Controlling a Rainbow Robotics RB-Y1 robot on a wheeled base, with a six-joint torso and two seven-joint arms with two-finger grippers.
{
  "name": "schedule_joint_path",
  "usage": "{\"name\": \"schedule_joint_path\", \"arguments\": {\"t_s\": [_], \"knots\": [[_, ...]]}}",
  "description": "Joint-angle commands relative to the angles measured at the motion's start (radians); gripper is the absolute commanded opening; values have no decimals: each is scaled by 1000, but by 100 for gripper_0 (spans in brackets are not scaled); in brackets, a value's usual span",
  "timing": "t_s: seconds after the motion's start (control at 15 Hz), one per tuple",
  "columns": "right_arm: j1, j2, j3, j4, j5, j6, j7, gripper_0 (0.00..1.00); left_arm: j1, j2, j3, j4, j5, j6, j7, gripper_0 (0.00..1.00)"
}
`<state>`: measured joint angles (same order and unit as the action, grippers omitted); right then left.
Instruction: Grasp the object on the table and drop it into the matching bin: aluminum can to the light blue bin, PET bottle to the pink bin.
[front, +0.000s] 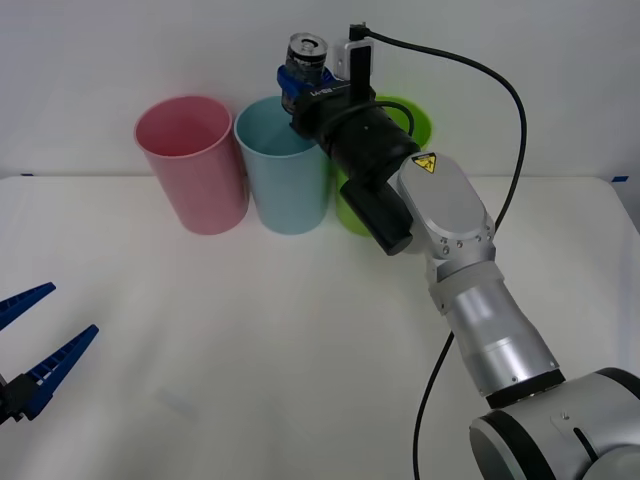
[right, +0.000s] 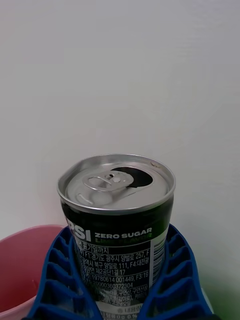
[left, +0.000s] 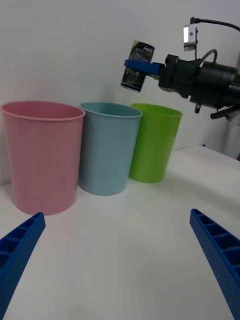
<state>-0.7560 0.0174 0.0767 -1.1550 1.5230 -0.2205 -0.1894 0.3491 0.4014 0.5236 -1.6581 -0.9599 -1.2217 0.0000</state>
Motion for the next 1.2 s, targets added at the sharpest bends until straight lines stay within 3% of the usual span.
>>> {"name": "schedule_joint_path", "arguments": {"t_s": [0.07,0.87,0.93,1.0,1.07,1.2], "knots": [[-48,0,-15,64,0,27,16,0,0,0,0,0,0,0,0,100],[-49,0,20,74,0,33,35,0,0,0,0,0,0,0,0,100],[-49,0,20,74,0,33,35,17,0,0,0,0,0,0,0,100],[-49,0,20,74,0,36,36,83,0,0,0,0,0,0,0,100],[-49,0,21,74,0,39,38,100,0,0,0,0,0,0,0,100],[-49,0,20,74,-1,39,47,100,0,0,0,0,0,0,0,100]]}}
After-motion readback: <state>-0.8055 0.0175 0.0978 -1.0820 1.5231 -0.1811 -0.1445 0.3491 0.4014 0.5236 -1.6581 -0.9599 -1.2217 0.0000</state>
